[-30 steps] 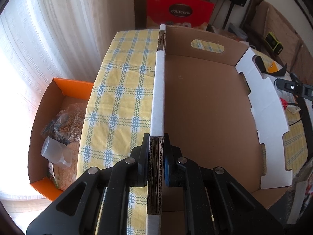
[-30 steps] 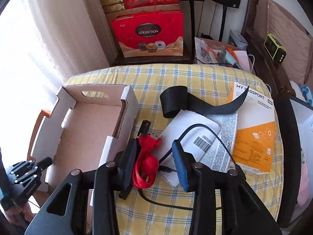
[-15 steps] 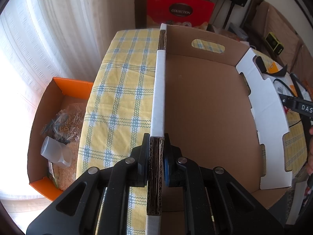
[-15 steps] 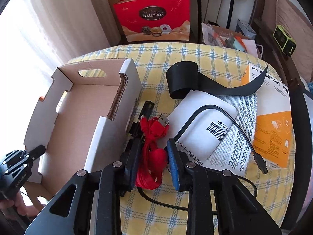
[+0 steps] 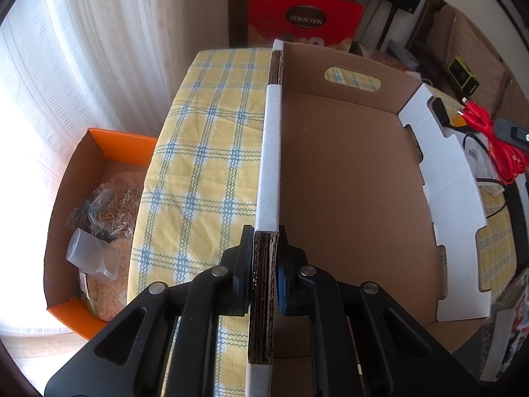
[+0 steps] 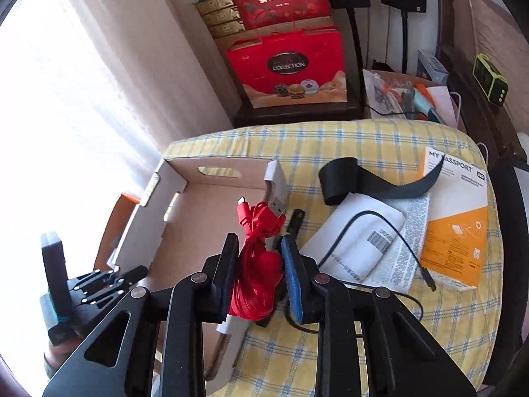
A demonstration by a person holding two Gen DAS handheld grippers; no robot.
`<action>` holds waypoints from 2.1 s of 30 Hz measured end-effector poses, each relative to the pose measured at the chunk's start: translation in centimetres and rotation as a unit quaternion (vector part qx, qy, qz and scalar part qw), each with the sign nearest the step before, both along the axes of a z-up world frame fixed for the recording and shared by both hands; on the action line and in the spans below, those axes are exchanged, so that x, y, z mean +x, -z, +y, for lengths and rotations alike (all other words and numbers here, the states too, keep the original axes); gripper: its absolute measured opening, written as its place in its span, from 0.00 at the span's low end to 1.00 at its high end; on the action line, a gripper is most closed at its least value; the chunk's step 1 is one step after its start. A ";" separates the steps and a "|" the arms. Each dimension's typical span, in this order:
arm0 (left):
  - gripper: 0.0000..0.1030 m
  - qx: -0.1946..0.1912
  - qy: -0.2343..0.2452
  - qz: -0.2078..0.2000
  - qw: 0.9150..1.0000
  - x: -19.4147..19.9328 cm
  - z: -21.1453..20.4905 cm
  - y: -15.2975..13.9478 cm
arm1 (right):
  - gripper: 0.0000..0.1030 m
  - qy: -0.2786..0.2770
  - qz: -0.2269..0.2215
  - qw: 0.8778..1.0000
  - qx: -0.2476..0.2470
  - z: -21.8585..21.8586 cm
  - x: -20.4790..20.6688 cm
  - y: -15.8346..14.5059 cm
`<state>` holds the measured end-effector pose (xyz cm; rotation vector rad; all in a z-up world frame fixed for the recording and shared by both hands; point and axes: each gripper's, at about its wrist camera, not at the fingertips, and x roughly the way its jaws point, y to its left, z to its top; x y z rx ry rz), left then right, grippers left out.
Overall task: Organize objects
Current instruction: 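Carry the red cable into the box and open the right tool, then move the right tool back to the black cable on the table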
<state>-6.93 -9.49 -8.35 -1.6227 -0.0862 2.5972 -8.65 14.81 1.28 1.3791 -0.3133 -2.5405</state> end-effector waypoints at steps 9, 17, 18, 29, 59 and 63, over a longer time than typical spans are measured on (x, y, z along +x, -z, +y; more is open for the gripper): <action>0.10 0.013 -0.003 -0.003 1.000 -0.1 -0.3 0.1 | 0.25 -0.073 -0.018 0.997 -0.009 -7.7 -0.9 2.7; 0.10 0.013 -0.003 -0.004 1.000 -0.2 -0.4 0.1 | 0.26 -0.091 -0.041 0.995 -0.016 -11.9 -1.6 6.4; 0.10 0.013 -0.003 -0.004 1.000 -0.2 -0.3 0.1 | 0.26 -0.089 -0.044 0.995 -0.017 -12.1 -1.6 6.7; 0.10 0.011 -0.003 -0.004 1.000 -0.3 -0.2 0.2 | 0.42 -0.070 -0.033 0.997 0.001 -10.8 -1.4 5.6; 0.11 0.004 0.001 -0.008 1.000 -0.3 0.1 0.5 | 0.65 0.064 0.003 0.994 0.093 7.0 1.9 -0.1; 0.11 0.004 0.001 -0.009 1.000 -0.3 0.2 0.7 | 0.65 0.063 -0.010 0.994 0.091 8.6 1.7 1.1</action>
